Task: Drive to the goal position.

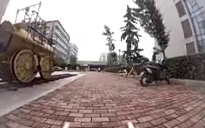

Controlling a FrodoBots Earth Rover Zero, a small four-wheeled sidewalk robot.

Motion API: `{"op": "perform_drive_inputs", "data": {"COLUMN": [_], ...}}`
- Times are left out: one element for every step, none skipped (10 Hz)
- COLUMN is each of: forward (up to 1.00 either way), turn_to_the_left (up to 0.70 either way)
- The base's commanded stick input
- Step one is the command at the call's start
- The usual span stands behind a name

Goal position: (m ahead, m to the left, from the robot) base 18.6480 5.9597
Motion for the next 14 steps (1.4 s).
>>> {"op": "perform_drive_inputs", "data": {"forward": [0.45, 0.45, 0.45, 0.45, 0.45, 0.45, 0.45, 0.45, 0.45, 0.45, 0.45, 0.45, 0.45, 0.45], "turn_to_the_left": [0.0, 0.0, 0.0, 0.0, 0.0, 0.0, 0.0, 0.0, 0.0, 0.0, 0.0, 0.0, 0.0, 0.0]}}
